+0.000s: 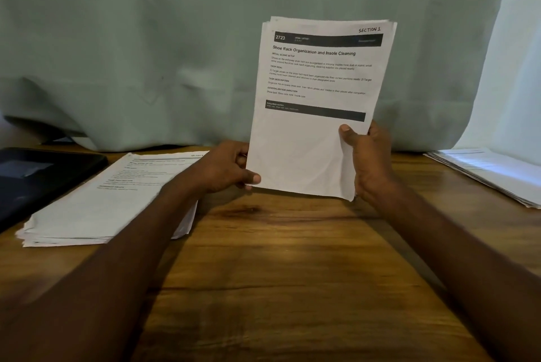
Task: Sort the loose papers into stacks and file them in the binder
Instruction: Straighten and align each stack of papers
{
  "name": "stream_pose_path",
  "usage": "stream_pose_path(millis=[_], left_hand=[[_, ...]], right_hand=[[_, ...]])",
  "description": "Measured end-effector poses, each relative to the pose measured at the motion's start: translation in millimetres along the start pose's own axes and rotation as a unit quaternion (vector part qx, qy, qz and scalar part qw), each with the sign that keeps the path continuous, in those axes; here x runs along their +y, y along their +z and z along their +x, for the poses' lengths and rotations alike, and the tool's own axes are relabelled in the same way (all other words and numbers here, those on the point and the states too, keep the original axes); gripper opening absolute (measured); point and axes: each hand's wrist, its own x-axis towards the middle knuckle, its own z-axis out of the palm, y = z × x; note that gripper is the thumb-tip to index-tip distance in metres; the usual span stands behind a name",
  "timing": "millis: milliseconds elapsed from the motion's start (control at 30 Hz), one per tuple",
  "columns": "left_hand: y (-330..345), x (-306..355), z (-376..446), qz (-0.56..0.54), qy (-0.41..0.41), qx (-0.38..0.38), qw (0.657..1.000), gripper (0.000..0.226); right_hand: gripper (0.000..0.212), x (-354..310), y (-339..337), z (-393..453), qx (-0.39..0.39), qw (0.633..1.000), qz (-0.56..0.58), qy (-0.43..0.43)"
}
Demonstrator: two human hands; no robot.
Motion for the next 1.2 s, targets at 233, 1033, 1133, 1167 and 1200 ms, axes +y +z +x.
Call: stream_pose_path(millis=[233,1033,1133,1167,1200], left_hand=[[-3.3,-1.6,-4.2,-0.019,0.023,-0.041,0.999,0.039],[17.1,15.5,-4.4,-0.375,-0.03,0.16,0.913,0.036],[18.7,27.0,-2.1,-0.259,0.013,0.293,0.92,0.029],[18.3,30.0,-0.5,-0.229,0.039,0.313,0.921,0.031],[17.5,32.7,0.2,-0.214,0.058,0.317,0.922,0.032]], right_hand=[[0.023,-0.9,-6.4,5.0,0.002,0.999,0.005,0.041],[0.043,-6.1,8.5,-24.3,-0.217,0.975,-0.051,0.015],[0.04,-12.7,11.7,-26.4,-0.21,0.973,-0.094,-0.013],[0.036,-13.5,13.2,-27.6,-0.186,0.976,-0.105,-0.036],[0.032,-13.3,14.6,-28.5,-0.159,0.98,-0.108,-0.054]])
